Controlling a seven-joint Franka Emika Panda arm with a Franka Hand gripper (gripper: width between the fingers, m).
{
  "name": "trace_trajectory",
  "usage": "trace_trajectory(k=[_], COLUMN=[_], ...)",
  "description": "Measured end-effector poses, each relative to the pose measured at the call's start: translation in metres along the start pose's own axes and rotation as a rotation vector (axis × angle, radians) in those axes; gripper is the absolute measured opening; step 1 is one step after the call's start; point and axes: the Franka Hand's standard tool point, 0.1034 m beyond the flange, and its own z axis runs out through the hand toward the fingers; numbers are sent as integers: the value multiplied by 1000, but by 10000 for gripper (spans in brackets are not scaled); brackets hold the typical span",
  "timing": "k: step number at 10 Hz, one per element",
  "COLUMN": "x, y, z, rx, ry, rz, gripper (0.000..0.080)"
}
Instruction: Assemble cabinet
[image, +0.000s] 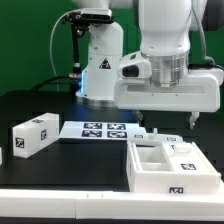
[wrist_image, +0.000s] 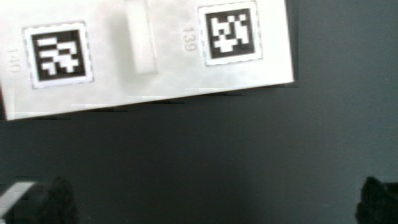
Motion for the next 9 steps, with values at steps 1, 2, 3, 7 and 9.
trace_trajectory(k=[1, 2, 3, 7, 9], x=[0, 0, -6, -9, -11], y=[0, 5, 10, 10, 19], z=[0, 4, 9, 13, 15], rx=[-1, -16, -36, -80, -69], ry=[2, 49, 68, 79, 82], rz=[-2, -74, -119, -149, -171], gripper=[796, 796, 796, 796, 796])
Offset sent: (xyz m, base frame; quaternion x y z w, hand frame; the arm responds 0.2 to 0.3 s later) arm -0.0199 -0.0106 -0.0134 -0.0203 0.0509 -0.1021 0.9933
